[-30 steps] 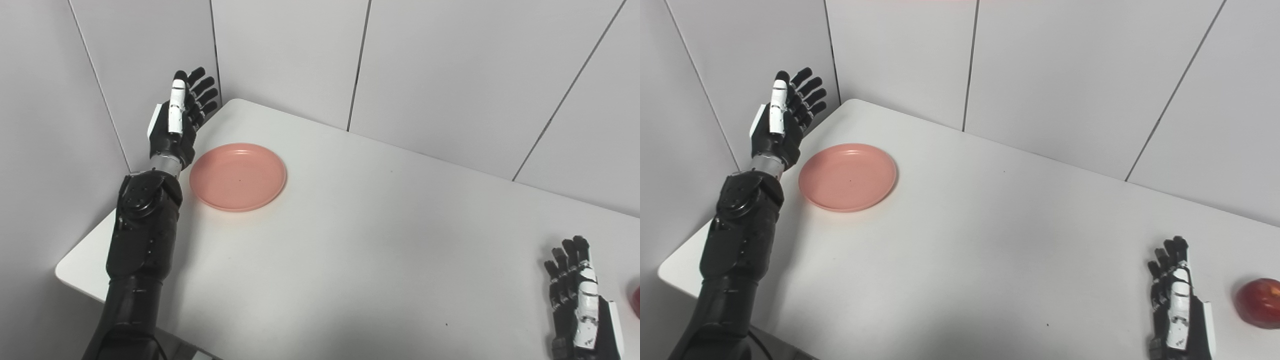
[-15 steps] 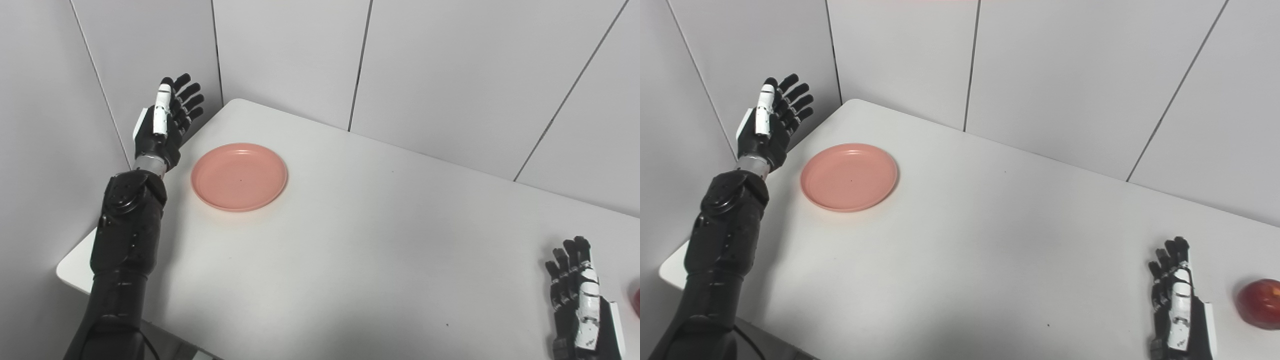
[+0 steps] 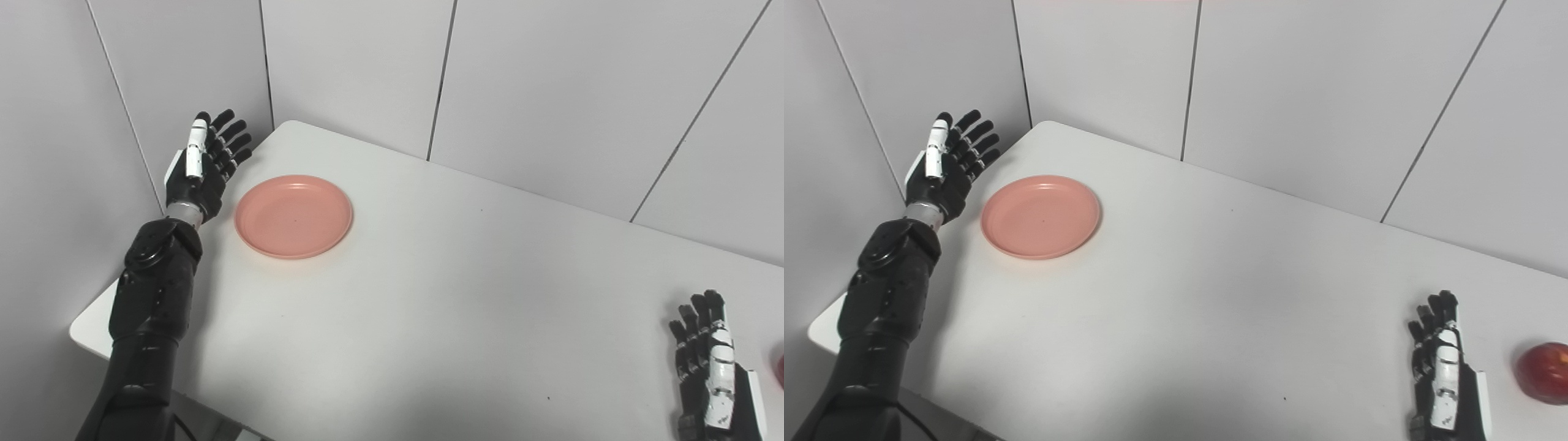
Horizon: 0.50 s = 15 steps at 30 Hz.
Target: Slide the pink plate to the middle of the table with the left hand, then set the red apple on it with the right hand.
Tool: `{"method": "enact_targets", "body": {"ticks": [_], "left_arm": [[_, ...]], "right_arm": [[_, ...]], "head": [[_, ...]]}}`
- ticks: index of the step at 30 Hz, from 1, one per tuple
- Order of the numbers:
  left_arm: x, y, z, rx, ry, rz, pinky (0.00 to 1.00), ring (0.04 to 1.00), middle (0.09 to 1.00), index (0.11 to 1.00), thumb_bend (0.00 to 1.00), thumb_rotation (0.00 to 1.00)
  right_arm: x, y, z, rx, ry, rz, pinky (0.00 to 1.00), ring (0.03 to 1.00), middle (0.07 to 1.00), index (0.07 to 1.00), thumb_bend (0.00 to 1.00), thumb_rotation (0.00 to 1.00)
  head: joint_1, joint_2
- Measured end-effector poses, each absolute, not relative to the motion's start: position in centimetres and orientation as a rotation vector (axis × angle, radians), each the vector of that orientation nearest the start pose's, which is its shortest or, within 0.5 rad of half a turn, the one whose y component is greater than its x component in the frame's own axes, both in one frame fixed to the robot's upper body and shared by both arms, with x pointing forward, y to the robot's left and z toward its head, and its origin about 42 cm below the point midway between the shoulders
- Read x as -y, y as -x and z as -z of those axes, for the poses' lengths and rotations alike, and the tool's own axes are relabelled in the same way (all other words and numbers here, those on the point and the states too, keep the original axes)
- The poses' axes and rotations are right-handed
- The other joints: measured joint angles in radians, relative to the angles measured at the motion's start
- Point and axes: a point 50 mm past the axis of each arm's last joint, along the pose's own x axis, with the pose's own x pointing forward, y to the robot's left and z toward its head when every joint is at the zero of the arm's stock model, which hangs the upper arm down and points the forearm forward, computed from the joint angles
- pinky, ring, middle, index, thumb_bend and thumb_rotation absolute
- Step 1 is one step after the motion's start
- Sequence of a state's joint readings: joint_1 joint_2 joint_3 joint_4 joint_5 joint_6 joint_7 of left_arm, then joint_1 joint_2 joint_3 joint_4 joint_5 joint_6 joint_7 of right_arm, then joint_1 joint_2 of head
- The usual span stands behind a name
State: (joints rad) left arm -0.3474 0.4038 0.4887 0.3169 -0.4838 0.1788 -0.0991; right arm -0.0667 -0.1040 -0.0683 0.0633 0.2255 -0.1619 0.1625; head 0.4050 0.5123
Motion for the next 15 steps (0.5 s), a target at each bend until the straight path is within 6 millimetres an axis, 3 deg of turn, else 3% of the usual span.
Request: {"method": "enact_targets", "body": {"ticks": [15], "left_arm": [[-46.2,-36.3,-16.5,0.032,0.299,-0.327,0.85,0.852,0.851,0.835,0.33,1.00]], "right_arm": [[25.4,-30.4,-11.3,0.181,-0.107,-0.092,1.00,1.000,1.000,1.000,0.13,1.00]], "head": [[0.002,0.000]]}}
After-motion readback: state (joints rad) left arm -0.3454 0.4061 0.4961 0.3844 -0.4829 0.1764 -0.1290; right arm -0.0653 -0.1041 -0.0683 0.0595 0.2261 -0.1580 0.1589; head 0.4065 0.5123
